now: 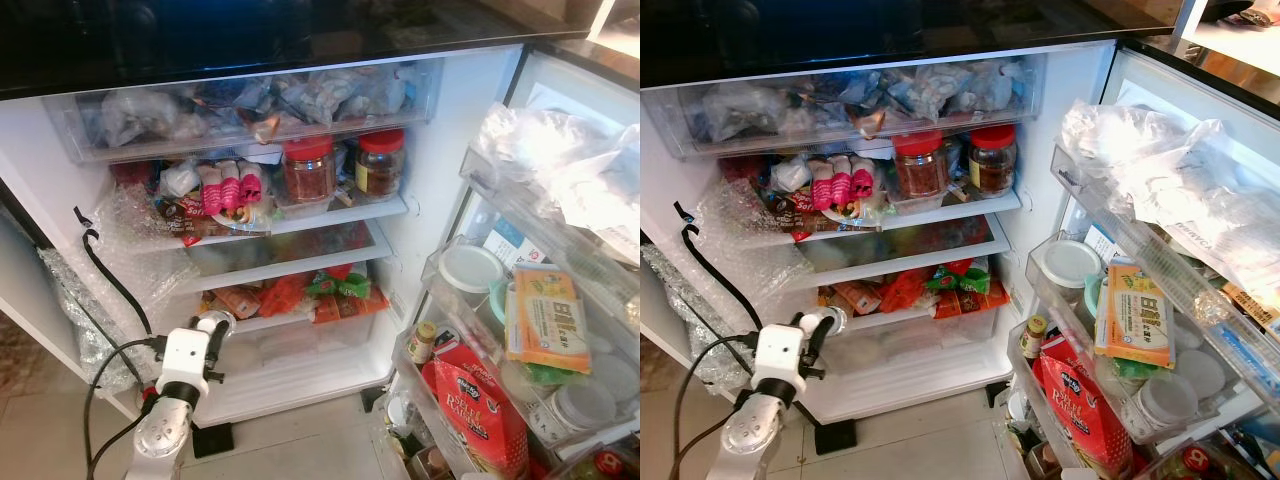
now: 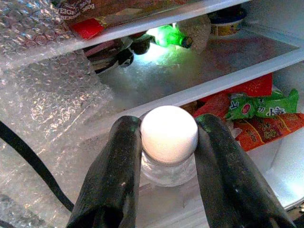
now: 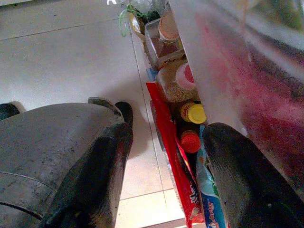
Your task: Restocking fridge
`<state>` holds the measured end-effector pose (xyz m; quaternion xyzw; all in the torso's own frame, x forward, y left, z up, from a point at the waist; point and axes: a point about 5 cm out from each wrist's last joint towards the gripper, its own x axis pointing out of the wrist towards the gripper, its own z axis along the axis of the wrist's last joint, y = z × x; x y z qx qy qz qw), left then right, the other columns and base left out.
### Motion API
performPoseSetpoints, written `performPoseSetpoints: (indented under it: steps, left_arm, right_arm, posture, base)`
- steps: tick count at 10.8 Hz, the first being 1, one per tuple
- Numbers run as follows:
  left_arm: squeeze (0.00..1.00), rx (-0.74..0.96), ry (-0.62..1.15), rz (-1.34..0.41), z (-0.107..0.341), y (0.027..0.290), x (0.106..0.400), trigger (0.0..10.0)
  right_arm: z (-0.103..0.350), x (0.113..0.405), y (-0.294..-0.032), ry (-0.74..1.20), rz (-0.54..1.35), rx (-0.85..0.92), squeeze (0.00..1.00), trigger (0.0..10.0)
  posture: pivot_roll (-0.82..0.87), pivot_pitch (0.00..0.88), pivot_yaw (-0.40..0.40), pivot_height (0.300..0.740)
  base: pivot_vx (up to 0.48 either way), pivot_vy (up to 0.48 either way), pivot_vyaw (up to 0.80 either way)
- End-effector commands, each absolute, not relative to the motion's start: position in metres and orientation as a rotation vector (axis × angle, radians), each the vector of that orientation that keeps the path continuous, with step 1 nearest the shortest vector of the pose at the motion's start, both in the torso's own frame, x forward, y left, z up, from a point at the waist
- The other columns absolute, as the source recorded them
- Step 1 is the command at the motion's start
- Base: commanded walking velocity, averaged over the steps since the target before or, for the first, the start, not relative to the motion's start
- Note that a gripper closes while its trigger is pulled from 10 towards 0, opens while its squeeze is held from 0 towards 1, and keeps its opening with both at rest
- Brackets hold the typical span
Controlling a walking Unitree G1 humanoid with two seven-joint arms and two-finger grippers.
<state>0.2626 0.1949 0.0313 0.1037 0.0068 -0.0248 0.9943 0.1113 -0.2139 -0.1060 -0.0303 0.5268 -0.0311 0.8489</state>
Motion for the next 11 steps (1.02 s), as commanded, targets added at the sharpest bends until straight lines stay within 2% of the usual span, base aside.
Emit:
performPoseSetpoints:
  steps: [1,4,11]
  left_arm:
    - [0.0,0.205,-0.006,-0.043,0.037,0.196,0.264,10.0]
    - [0.0,0.188,-0.023,-0.035,0.043,0.192,0.269,10.0]
    - [0.0,0.214,0.0,0.002,0.046,0.202,0.265,10.0]
  right_arm:
    - [-0.105,0.111,-0.217,1.111,-0.062,-0.068,0.0,10.0]
    - [-0.106,0.11,-0.216,1.116,-0.046,-0.047,0.0,10.0]
    - [-0.107,0.107,-0.214,1.126,-0.018,-0.05,0.0,10.0]
  posture:
    - [-0.18,0.0,-0.004,0.74]
    - [-0.18,0.0,-0.01,0.74]
    - [-0.17,0.0,-0.003,0.74]
  base:
    - [0.0,0.0,0.0]
    - [0.0,0.0,0.0]
    - [0.0,0.0,0.0]
